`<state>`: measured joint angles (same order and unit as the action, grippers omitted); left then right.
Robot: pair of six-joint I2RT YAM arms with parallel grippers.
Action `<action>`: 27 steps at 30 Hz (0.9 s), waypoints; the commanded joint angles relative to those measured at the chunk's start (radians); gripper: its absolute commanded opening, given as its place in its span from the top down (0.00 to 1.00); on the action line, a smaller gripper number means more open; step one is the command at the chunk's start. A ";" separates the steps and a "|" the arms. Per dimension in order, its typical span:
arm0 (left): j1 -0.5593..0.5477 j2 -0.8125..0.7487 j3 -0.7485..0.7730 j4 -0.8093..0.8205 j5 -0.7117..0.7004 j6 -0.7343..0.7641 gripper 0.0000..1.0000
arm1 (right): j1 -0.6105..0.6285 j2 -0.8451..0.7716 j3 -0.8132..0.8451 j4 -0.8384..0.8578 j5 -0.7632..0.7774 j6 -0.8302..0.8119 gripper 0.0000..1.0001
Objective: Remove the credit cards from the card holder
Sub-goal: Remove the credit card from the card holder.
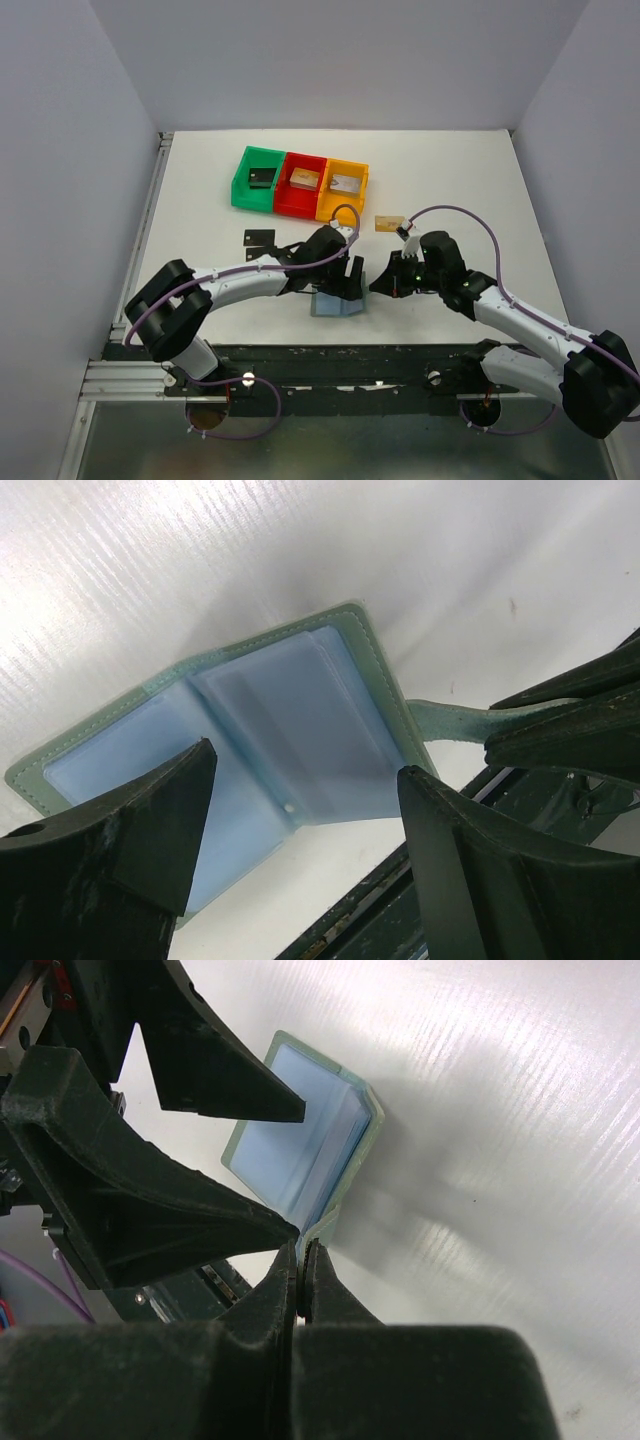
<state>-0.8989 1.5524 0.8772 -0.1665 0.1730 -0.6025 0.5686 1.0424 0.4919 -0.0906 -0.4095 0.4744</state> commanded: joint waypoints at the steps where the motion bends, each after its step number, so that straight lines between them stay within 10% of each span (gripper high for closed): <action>1: -0.006 0.018 0.040 -0.014 -0.017 0.001 0.16 | 0.005 -0.015 0.005 0.015 -0.020 0.000 1.00; 27: -0.012 0.037 0.040 -0.039 -0.055 -0.003 0.26 | 0.005 -0.016 0.013 0.009 -0.017 -0.010 1.00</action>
<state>-0.9054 1.5818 0.9085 -0.1753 0.1638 -0.6025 0.5686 1.0420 0.4919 -0.0910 -0.4129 0.4740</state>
